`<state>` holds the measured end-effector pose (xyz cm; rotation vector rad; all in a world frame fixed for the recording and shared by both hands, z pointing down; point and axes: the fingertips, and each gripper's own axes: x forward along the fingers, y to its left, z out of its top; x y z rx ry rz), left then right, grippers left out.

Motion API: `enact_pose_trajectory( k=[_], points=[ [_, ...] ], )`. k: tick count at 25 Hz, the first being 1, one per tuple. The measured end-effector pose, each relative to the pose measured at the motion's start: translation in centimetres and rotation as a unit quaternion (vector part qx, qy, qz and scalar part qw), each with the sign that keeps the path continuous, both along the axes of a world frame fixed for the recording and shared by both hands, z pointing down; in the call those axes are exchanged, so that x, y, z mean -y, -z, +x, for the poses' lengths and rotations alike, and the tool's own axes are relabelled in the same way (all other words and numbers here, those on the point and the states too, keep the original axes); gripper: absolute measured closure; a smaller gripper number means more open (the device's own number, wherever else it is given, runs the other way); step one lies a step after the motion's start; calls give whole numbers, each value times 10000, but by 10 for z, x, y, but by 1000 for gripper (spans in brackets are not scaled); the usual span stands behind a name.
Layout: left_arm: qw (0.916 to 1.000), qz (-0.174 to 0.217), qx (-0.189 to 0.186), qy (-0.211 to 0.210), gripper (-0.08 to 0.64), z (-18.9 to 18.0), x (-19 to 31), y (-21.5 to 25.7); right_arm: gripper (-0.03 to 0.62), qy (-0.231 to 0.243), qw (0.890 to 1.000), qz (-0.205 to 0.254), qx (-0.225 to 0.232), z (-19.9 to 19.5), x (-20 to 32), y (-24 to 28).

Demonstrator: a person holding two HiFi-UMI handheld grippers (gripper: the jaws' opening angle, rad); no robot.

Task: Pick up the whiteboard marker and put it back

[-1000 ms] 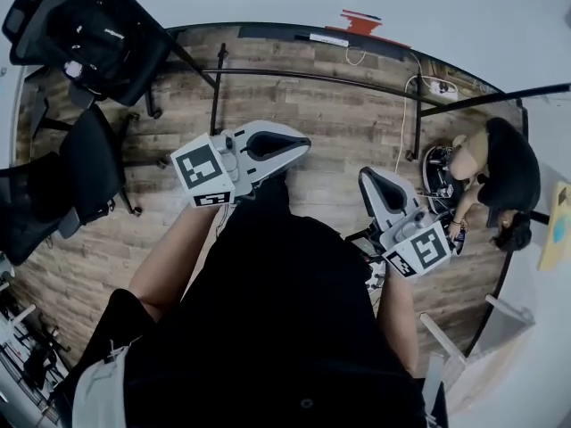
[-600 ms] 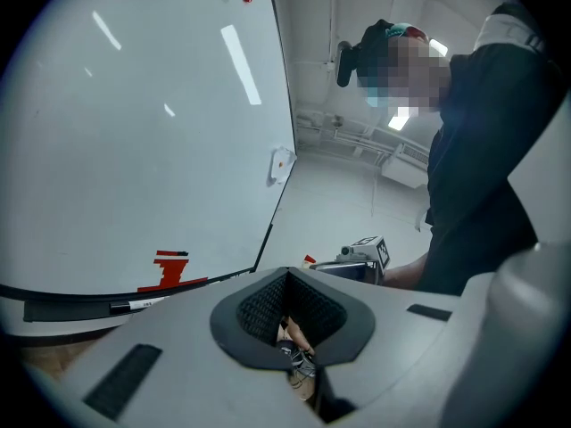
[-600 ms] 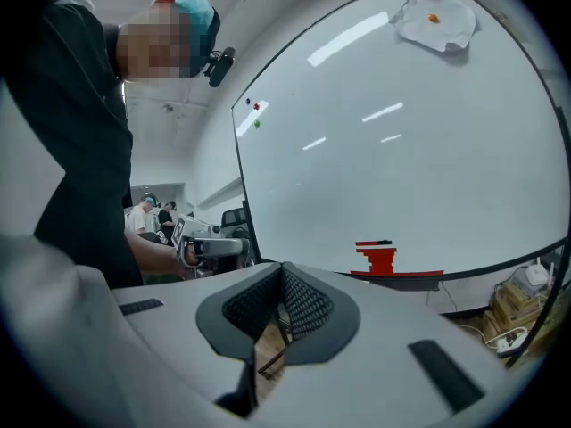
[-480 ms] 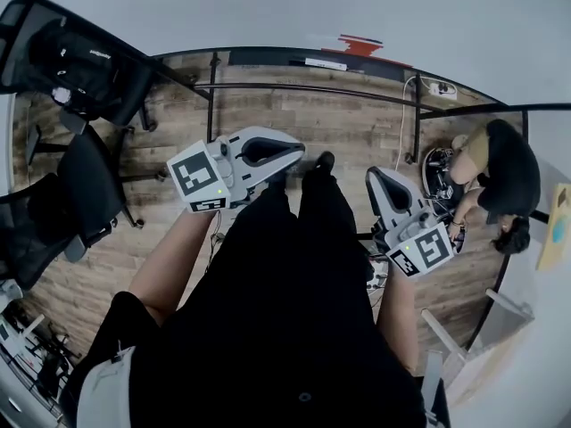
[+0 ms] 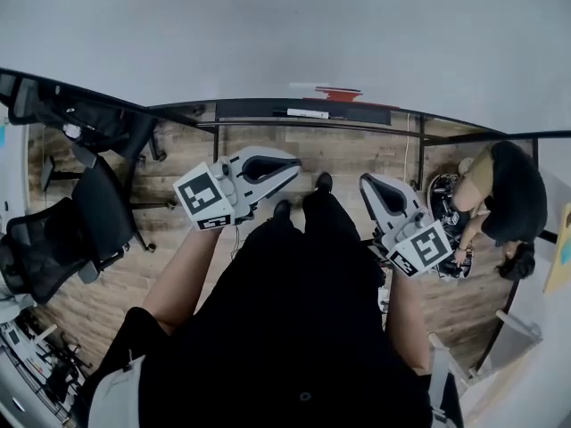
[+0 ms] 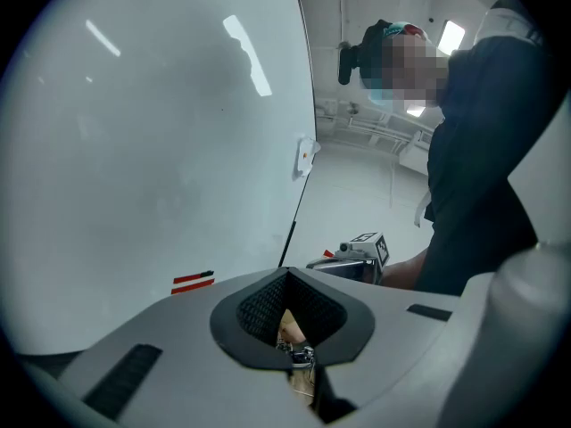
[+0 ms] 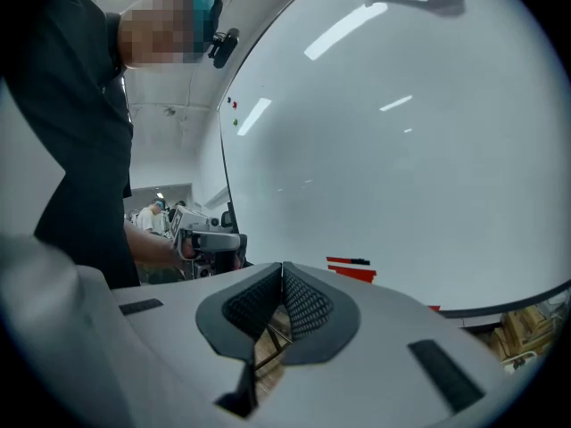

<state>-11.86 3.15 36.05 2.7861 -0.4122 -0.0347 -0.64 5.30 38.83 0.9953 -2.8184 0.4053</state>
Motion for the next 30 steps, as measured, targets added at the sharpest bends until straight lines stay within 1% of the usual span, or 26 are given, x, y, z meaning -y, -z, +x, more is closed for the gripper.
enact_pose_trajectory(
  k=[5,8,11,13,16,18,20,23,27,30],
  points=[
    [9997,88,226,92,549,24,34,4,572,236,9996,112,88,17,35,6],
    [9992,86,353,170,549,38,49,3,572,474,9987,150,145,24,50,6],
    [9980,112,522,352,549,50,60,1,572,704,9971,143,262,34,62,4],
    [9971,66,639,398,549,57,66,-2,572,851,9956,183,341,39,70,3],
    [9948,55,920,430,549,65,70,-4,572,1057,9933,277,370,43,78,0],
    [9921,138,1173,418,549,68,73,-6,572,1106,9928,297,355,46,83,-1],
    [9874,271,1521,346,549,69,75,-13,572,1082,9930,289,389,49,88,-1],
    [9777,408,2029,351,549,62,82,-28,572,1028,9929,297,521,46,92,1],
    [9650,594,2547,181,549,56,92,-44,572,1011,9938,280,366,40,98,-7],
    [9508,737,3010,-26,549,50,96,-56,572,831,9954,258,403,33,107,-5]
  ],
)
